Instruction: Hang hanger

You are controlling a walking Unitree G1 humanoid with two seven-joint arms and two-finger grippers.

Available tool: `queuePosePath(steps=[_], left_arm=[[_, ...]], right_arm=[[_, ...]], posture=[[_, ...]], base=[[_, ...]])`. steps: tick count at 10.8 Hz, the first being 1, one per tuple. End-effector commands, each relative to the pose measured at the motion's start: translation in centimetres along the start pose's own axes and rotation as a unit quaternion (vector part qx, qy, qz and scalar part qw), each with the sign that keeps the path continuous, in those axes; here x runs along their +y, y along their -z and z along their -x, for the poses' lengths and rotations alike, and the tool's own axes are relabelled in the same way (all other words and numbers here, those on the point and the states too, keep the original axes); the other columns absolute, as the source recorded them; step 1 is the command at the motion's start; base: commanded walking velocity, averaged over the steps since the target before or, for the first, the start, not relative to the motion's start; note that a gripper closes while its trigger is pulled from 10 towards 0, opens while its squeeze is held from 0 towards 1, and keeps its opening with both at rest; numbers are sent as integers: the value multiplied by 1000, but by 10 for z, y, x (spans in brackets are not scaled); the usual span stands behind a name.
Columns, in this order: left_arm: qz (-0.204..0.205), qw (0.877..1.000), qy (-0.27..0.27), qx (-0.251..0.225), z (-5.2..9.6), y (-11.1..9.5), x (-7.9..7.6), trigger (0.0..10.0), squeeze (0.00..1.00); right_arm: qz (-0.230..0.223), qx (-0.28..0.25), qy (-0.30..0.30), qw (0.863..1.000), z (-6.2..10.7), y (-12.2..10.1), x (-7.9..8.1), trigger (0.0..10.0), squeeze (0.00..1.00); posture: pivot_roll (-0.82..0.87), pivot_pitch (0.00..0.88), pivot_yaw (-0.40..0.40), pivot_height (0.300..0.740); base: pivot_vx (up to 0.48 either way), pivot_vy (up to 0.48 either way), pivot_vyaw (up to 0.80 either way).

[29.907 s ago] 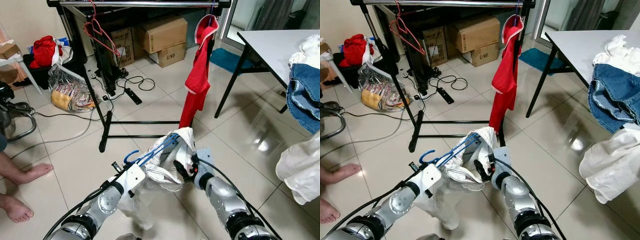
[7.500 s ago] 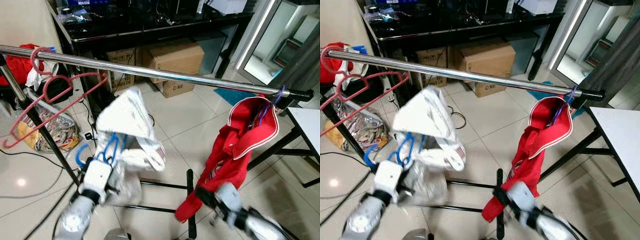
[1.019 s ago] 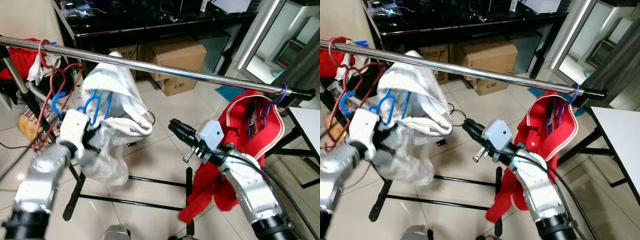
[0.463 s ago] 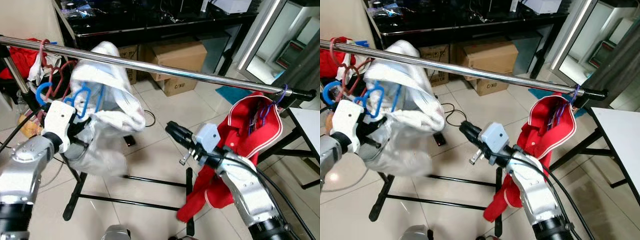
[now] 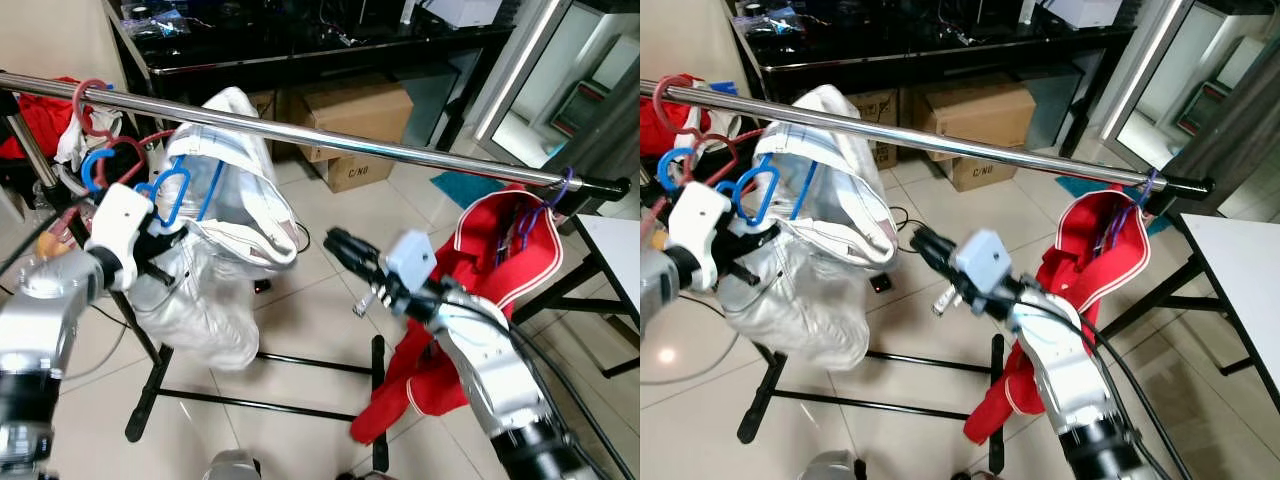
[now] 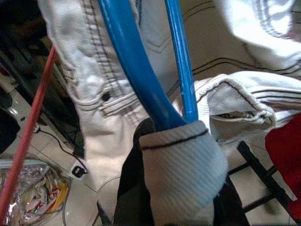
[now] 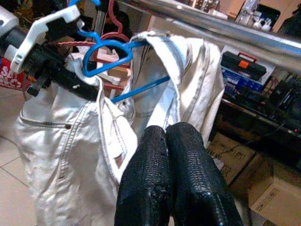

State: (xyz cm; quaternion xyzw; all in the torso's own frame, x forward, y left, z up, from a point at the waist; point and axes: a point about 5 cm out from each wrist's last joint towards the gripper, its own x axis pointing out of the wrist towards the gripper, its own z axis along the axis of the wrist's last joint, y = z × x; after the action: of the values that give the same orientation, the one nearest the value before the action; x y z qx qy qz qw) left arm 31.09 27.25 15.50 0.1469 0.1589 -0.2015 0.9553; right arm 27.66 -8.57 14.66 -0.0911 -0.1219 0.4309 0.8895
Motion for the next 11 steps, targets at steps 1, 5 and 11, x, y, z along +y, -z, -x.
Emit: queuePosePath(steps=[1, 5, 11], left_arm=[[-11, 1000, 2, -28, -1, -16, 7, 10000, 0], [-33, 998, -15, -49, -3, -37, 21, 10000, 0], [-73, 997, 10, -17, -2, -37, 15, 10000, 0]], right_arm=[[3, 1, 0, 1000, -1, -3, -5, 10000, 0], [-2, -9, -8, 1000, -6, -10, -4, 10000, 0], [-10, 1, -4, 1000, -6, -5, 0, 10000, 0]], posture=[[298, 30, -88, 740], [290, 27, -90, 740], [298, 28, -85, 740]], base=[[0, 0, 0], [0, 0, 0], [0, 0, 0]])
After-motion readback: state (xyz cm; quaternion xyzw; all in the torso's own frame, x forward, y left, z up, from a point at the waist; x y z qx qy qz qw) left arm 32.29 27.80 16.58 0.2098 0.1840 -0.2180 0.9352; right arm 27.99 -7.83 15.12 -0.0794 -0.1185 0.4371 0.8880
